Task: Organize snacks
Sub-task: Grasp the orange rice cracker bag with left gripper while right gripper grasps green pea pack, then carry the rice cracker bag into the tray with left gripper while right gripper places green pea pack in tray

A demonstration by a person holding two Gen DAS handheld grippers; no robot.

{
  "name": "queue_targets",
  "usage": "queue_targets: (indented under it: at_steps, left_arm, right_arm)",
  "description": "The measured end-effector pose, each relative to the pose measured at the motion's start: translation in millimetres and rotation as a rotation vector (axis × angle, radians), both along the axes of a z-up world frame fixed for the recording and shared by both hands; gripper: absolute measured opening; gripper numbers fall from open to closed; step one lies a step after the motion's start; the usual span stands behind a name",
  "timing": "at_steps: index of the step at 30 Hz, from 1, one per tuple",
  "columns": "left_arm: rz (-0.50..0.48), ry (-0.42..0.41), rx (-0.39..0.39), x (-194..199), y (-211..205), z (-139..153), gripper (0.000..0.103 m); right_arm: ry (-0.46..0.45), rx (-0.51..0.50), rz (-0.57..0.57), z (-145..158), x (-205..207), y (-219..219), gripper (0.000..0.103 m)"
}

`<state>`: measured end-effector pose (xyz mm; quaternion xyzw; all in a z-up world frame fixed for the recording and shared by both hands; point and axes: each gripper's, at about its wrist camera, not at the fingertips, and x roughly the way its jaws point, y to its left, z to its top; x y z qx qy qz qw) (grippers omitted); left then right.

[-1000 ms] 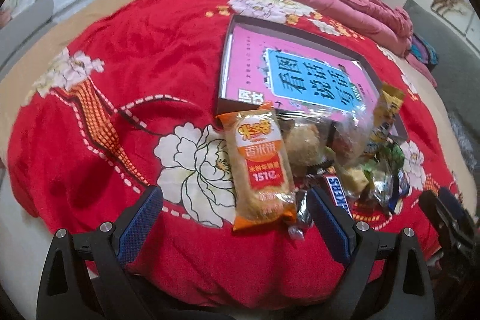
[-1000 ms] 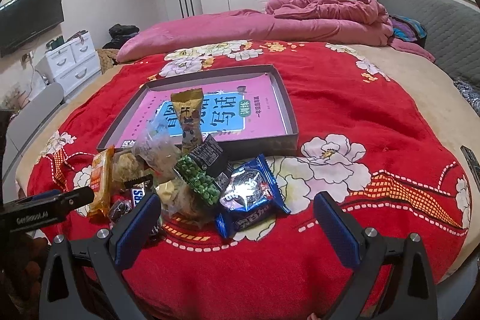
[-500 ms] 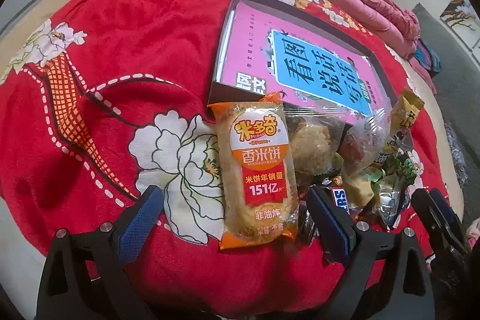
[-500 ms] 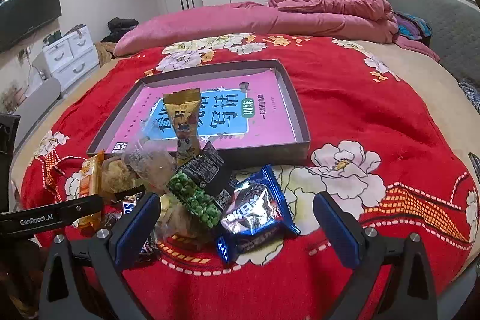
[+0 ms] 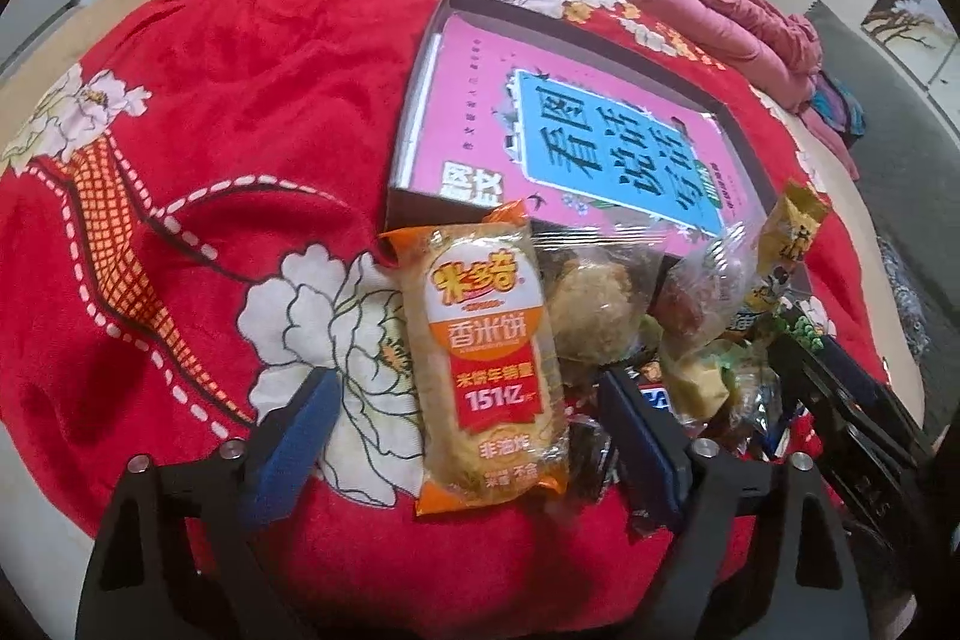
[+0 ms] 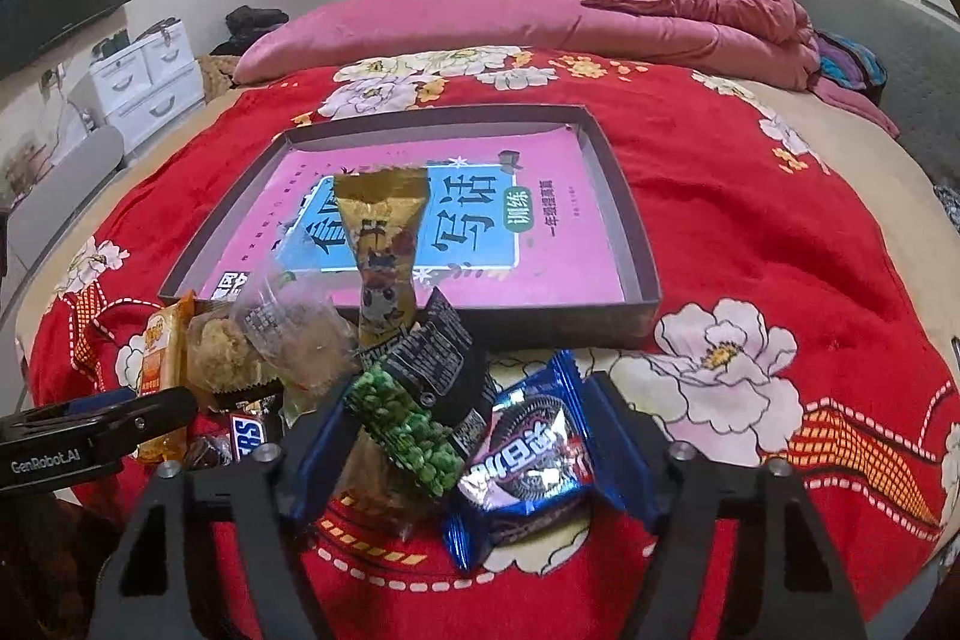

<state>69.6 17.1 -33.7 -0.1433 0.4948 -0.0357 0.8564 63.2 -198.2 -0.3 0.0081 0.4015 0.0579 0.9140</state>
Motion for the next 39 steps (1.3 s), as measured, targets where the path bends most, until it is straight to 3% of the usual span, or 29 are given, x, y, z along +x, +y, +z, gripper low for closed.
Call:
queue_targets:
  at_steps: [2, 6, 11, 20, 26, 33, 39]
  left_arm:
    - [-0.022, 0.004, -0.02, 2, -2, -1, 0.063]
    - [-0.03, 0.012, -0.036, 2, -2, -3, 0.062]
    - [-0.026, 0.016, -0.059, 5, 0, -4, 0.051]
    - [-0.022, 0.019, -0.099, 6, 6, -5, 0.038]
    - [-0.015, -0.005, -0.11, 2, 13, 0, 0.037]
    - [0.014, -0.106, -0.096, -7, 24, 21, 0.037]
    - [0.017, -0.144, -0.096, -4, 26, 30, 0.037]
  right_arm:
    - [0.005, -0.004, 0.0, -1, 3, -2, 0.064]
    - [0.052, 0.001, -0.023, -9, 11, -11, 0.051]
    - [0.052, 0.019, -0.012, -11, 15, -15, 0.039]
    - [0.051, 0.115, 0.016, -9, 18, -20, 0.033]
    - [0.021, 0.146, 0.016, -1, 13, -25, 0.028]
    - [0.004, 0.194, -0.009, 6, 11, -36, 0.028]
    - [-0.014, 0.225, -0.032, 10, 12, -44, 0.027]
